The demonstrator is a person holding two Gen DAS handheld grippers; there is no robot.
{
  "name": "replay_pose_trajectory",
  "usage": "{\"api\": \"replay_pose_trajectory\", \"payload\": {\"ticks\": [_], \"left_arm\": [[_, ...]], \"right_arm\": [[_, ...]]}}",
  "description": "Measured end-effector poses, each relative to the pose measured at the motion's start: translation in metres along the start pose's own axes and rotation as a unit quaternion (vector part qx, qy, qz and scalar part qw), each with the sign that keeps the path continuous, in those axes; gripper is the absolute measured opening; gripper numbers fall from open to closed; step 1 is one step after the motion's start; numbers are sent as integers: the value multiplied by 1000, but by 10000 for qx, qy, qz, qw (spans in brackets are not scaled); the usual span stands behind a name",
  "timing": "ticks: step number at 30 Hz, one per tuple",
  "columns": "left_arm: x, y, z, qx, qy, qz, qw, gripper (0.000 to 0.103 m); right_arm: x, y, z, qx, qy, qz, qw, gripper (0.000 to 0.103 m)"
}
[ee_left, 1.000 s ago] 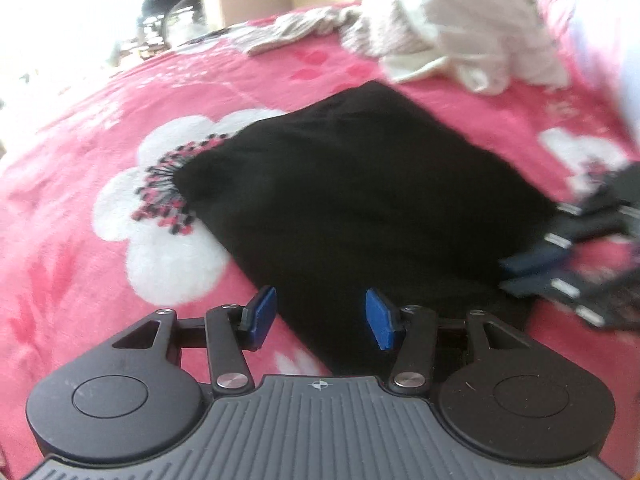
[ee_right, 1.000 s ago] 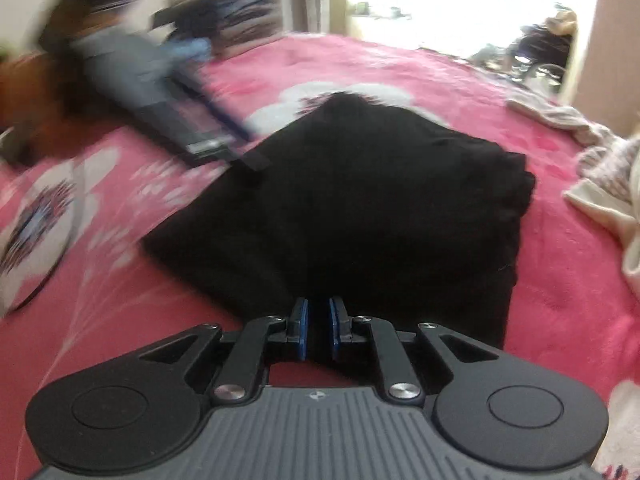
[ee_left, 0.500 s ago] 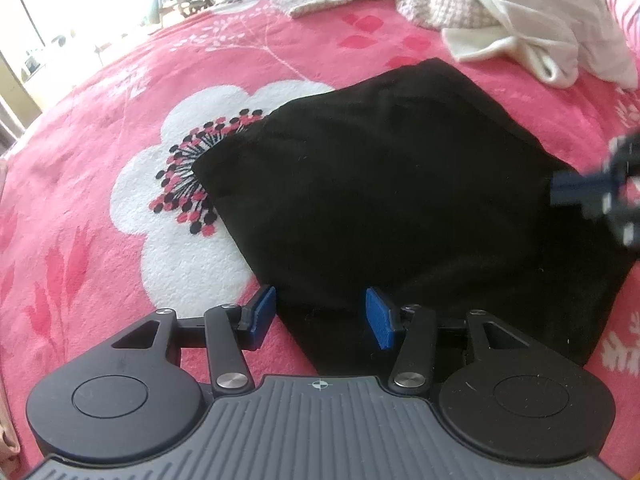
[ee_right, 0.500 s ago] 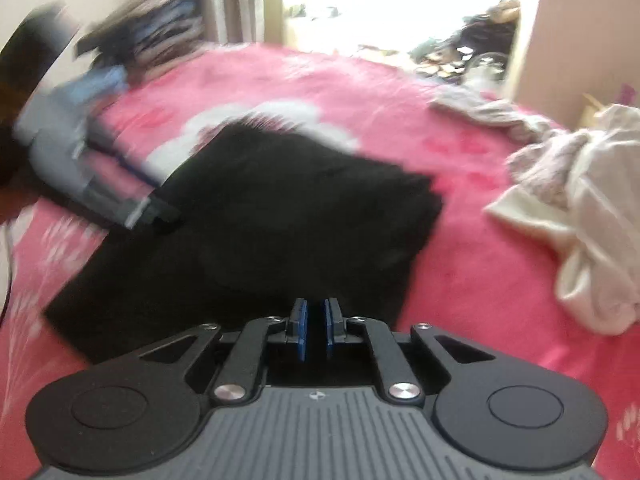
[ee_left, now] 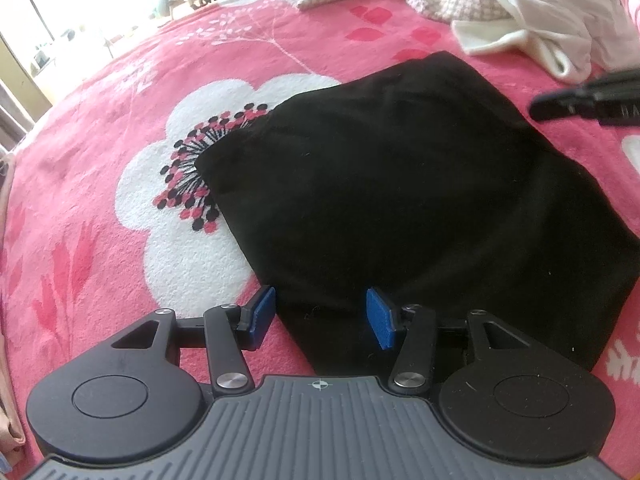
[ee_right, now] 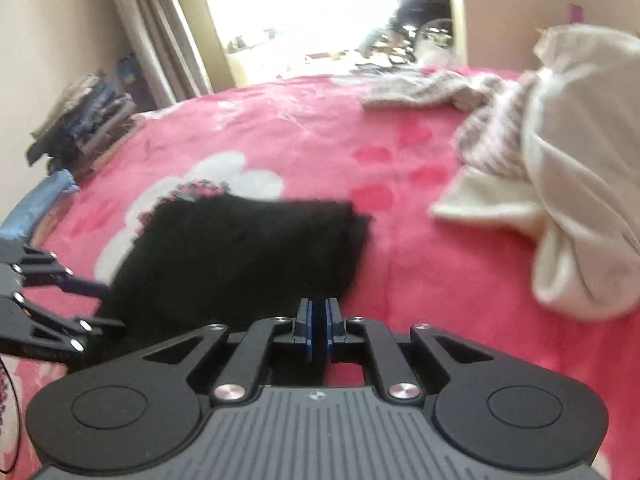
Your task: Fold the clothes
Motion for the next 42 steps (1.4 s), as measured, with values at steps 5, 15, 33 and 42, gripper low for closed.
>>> {"api": "replay_pose_trajectory", "payload": {"ticks": [5,15,33,42], "left_arm": [[3,0,0,-24,-24,-94,9999,51],[2,-1,-2,-94,76,-146,9998,51],[1,-3,-2,-139,129,-181,9997,51],[2,-4,-1,-135,113,-208,9996,51]], "right_arm": [[-35,-21,-12,-45,184,-484,9986,8],[6,-40,-37,78,-425,-16,9991,7],[-8,-61,-56,-111,-420,-197,9989,8],[9,-88,-52,-368,-629,383,9966,4]]}}
Point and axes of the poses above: each gripper's, at about its wrist camera, not at the fingertips, and y roughly against the way its jaws point, x to its right, z to its underside, the point moved 6 cm from there along -y, roughly the way its jaws point, and after that the axes turned 14 degrees about z, right-handed, at the moved point
